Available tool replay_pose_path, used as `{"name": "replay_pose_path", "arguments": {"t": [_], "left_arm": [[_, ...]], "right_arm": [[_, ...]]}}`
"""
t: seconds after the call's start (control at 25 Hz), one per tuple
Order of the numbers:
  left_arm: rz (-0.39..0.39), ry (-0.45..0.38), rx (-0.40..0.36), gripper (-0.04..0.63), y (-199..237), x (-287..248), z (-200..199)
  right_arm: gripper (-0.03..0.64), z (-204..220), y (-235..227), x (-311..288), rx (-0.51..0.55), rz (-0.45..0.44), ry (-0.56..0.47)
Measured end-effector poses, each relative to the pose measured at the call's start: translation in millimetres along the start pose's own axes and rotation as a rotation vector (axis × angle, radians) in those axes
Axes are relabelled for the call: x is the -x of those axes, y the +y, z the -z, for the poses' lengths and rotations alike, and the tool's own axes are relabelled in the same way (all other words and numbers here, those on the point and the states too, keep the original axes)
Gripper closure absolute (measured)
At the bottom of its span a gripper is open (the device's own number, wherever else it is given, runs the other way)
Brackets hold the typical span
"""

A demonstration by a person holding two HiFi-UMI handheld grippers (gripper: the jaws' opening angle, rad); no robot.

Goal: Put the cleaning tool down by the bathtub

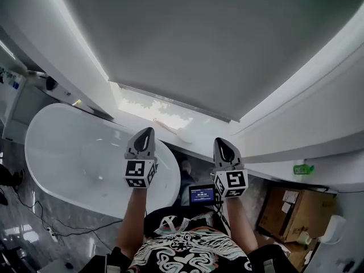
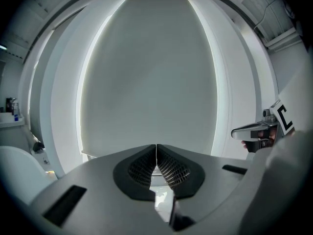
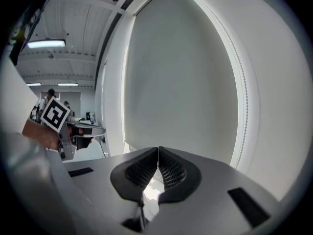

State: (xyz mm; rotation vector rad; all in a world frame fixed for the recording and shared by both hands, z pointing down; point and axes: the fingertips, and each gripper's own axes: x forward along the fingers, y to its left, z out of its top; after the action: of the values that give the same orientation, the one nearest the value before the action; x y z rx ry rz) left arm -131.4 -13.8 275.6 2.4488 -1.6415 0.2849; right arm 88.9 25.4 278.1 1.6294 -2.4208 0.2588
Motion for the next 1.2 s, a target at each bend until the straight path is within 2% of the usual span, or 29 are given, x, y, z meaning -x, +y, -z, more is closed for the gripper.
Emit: {"name": "replay_pose_path", "arguments": {"t": [0.56, 1.2], "left_arm": [[0.031, -0.109, -0.05, 0.578, -28, 44, -58], [0.013, -0.181, -0.075, 0.578, -32, 67, -85]], "right_arm": [[0.589, -51, 8, 36, 0.036, 0.028, -0.099], [0.589, -79, 22, 53, 0.045, 0.019, -0.177]]}}
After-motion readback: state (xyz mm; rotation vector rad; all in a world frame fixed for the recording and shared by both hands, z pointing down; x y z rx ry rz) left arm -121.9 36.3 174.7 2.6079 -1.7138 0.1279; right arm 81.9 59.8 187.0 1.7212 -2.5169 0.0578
